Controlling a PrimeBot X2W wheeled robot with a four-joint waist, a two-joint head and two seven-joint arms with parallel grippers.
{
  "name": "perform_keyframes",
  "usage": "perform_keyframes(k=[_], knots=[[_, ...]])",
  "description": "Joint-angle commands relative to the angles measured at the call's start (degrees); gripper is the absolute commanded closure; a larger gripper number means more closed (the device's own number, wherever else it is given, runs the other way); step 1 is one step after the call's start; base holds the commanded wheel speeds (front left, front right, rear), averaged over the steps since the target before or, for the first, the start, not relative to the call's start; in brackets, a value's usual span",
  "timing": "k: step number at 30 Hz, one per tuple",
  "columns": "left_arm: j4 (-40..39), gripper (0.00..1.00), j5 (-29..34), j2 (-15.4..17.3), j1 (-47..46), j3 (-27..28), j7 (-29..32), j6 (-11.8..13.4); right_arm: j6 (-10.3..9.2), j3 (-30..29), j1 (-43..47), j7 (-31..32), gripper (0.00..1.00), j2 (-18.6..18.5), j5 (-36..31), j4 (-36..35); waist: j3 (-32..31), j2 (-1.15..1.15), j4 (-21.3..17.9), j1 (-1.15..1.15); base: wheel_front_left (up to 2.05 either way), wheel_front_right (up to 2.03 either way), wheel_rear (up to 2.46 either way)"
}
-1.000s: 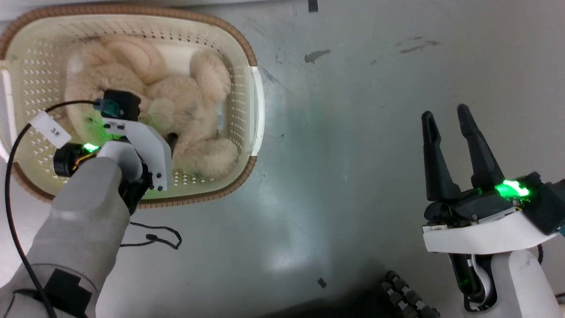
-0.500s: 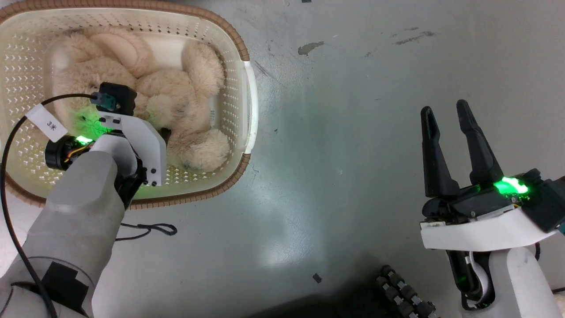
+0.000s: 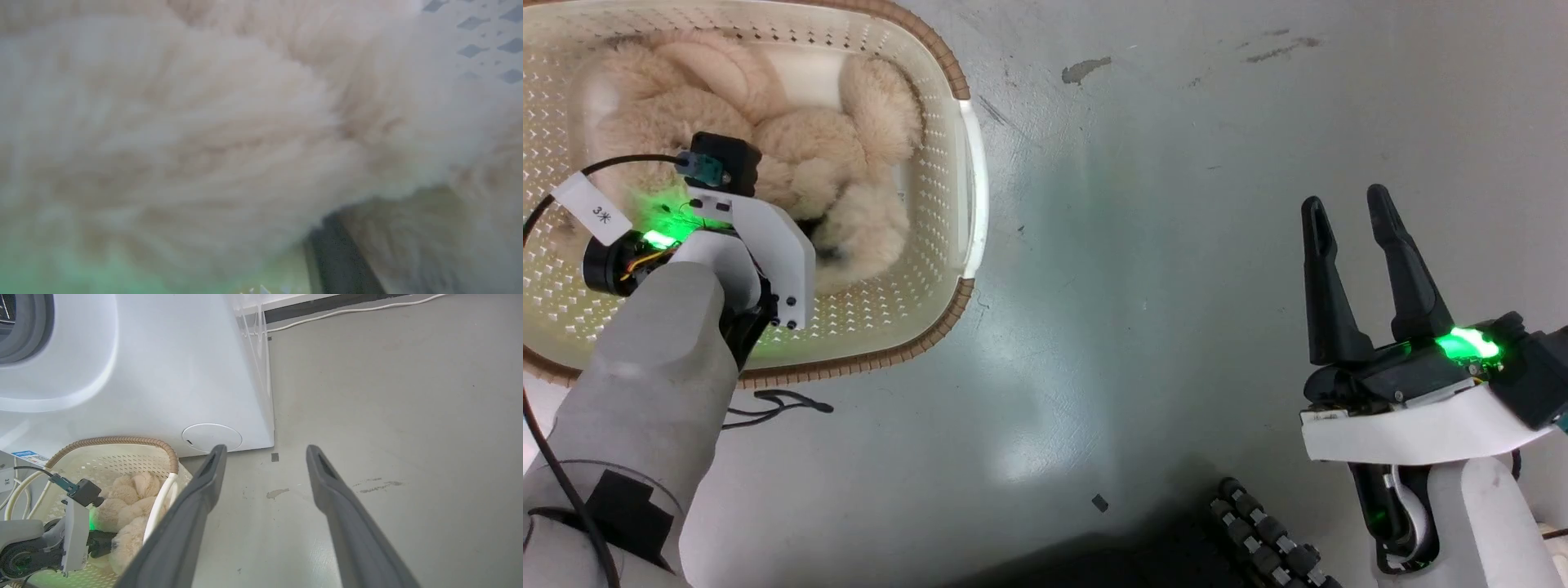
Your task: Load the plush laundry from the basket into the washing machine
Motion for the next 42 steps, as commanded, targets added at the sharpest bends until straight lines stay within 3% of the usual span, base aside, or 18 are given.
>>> perform_keyframes(k=[1,9,17,31,34,42], knots=[[0.54,1.0,0.23,0.02,-0.17,-0.61,0.59,0.19,0.05,-0.09,-1.14,-0.49,0.0,-0.04,0.27,0.06,-0.06,0.0,0.05,0.0,0.0,0.0,0.0],[-0.54,1.0,-0.56,0.07,0.63,-1.73,-0.33,-0.64,0.05,-0.63,-1.43,-0.49,0.0,-0.04,-0.16,0.49,-1.68,0.0,1.04,0.0,0.0,0.0,0.0],[-1.56,1.0,-2.4,-0.27,2.81,-1.06,-6.68,-0.76,0.05,-2.59,-0.97,-0.49,0.0,-0.04,-1.87,1.52,-7.01,0.0,2.93,0.0,0.0,0.0,0.0],[-4.91,1.0,-4.23,-2.68,11.98,-0.97,-15.76,-0.79,0.05,-5.13,2.6,-0.49,0.0,-0.04,-5.71,4.25,-24.83,0.0,8.6,0.0,0.0,0.0,0.0],[-8.92,1.0,-3.86,-2.38,13.89,0.75,-16.08,-0.01,0.05,-5.57,3.78,-0.49,0.0,-0.04,-6.57,4.69,-28.54,0.0,9.83,0.0,0.0,0.0,0.0],[-31.19,1.0,2.26,1.36,23.92,11.38,-16.13,5.43,0.05,-8.67,7.16,-0.49,0.0,-0.04,-7.26,5.19,-35.36,0.0,12.69,0.0,0.0,0.0,0.0]])
